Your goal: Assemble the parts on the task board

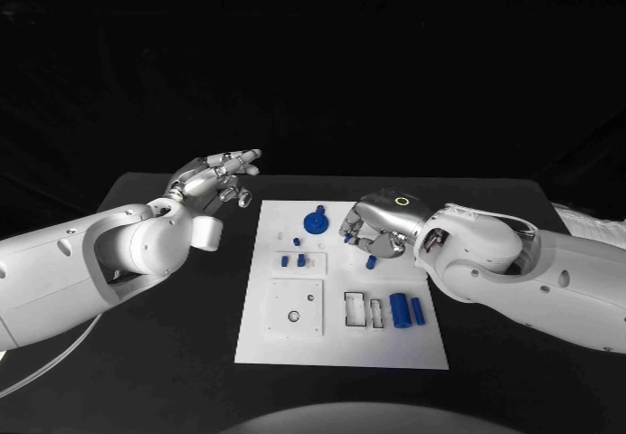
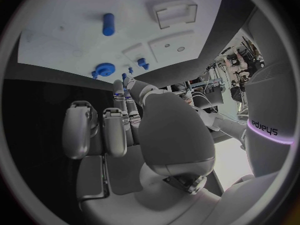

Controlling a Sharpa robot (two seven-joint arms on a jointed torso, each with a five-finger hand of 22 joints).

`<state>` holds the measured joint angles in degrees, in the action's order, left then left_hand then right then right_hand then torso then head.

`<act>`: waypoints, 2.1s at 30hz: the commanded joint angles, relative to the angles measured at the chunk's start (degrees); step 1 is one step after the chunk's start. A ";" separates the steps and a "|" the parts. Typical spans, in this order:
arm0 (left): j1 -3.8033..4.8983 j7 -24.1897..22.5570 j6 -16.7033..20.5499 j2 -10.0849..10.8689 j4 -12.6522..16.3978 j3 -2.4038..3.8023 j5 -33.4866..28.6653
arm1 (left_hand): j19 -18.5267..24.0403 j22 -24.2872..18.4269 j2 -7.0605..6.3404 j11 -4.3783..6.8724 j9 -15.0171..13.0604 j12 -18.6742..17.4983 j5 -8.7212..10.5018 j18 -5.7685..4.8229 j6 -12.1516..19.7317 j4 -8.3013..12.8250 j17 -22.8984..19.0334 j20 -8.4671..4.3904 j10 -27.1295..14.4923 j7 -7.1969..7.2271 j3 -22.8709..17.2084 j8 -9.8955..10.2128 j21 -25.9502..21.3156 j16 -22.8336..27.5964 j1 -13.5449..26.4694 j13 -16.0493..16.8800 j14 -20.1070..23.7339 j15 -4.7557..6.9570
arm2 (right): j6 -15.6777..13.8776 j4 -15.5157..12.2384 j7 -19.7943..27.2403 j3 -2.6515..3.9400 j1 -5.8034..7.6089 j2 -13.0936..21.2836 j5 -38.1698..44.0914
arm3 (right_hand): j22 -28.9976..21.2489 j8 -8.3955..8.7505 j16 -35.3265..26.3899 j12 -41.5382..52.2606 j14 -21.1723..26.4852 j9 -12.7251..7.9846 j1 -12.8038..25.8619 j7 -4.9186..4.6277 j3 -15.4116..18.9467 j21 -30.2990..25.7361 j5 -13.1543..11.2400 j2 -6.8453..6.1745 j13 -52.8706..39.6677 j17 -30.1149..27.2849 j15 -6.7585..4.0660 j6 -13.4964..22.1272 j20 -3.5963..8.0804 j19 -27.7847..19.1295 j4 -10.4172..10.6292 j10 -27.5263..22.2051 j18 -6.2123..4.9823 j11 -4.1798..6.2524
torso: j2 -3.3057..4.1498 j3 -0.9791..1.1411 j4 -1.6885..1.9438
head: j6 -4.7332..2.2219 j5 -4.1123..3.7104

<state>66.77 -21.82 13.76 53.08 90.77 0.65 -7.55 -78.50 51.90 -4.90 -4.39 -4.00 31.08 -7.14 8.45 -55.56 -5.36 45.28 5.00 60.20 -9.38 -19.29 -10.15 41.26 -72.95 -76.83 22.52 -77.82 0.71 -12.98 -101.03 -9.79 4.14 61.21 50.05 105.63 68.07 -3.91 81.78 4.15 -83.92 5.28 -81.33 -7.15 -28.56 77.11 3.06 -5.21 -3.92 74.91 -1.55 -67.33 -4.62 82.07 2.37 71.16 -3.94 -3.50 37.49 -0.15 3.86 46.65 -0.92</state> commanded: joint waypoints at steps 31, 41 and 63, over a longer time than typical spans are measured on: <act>0.01 -0.51 -1.37 -0.25 0.12 0.03 -0.01 | 0.41 -0.30 -0.14 -0.08 -0.02 0.83 -0.53 0.54 0.91 -0.42 -0.35 0.22 -0.72 -0.12 0.11 -0.67 -0.57 0.32 0.44 0.01 0.47 -0.40 | 3.69 5.03 3.23 -1.42 -8.35 -10.19 1.68 | -0.21 -0.09 0.38 -0.36 -4.01 0.05 0.45 -0.18 -0.46 0.20 0.18 -0.19 0.03 4.00 0.47 -0.21 -0.04 0.15 -0.48 0.29 -0.53 -0.12 | 0.09 0.00 -0.16 | 2.89 5.12; 0.01 -0.47 -1.65 -0.28 -0.01 0.03 0.00 | 0.43 -0.41 -0.12 -0.10 -0.02 0.97 -0.51 0.56 1.01 -0.57 -0.41 0.24 -0.81 -0.13 0.20 -0.77 -0.72 0.32 0.63 0.00 0.50 -0.41 | 4.27 5.16 2.84 -1.45 -8.38 -10.08 2.32 | -0.26 -0.09 0.34 -0.35 -4.00 0.06 0.47 -0.18 -0.48 0.18 0.20 -0.19 0.02 3.94 0.47 -0.22 -0.03 0.13 -0.52 0.31 -0.54 -0.12 | 0.02 0.01 -0.10 | 3.06 5.22; 0.02 -0.27 -2.17 -0.18 0.20 0.03 0.06 | 0.46 -0.54 -0.10 -0.08 -0.02 1.12 -0.52 0.59 1.13 -0.61 -0.48 0.26 -0.95 -0.11 0.22 -0.87 -0.90 0.33 0.67 -0.02 0.53 -0.42 | 8.46 5.54 0.11 -1.99 -8.38 -11.35 5.86 | -0.23 -0.10 0.35 -0.34 -4.00 0.08 0.55 -0.19 -0.48 0.19 0.20 -0.24 0.01 3.94 0.48 -0.24 -0.02 0.13 -0.59 0.35 -0.53 -0.13 | 0.02 -0.06 -0.16 | 3.35 5.48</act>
<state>66.75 -21.76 12.89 52.94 90.81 0.65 -7.52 -78.29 51.41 -5.15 -4.59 -4.00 31.96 -7.47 8.44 -54.74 -5.69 44.81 5.21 59.58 -9.39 -18.96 -10.82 40.76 -72.95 -76.57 22.51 -77.63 0.52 -7.53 -95.47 -8.44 2.26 52.94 38.84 109.47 67.86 -3.83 81.78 4.14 -83.92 5.27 -81.35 -7.27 -28.86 77.11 3.08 -5.23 -3.87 74.93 -1.54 -67.22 -4.62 82.06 2.05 71.15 -3.95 -3.52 37.52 -0.20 3.76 49.99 4.54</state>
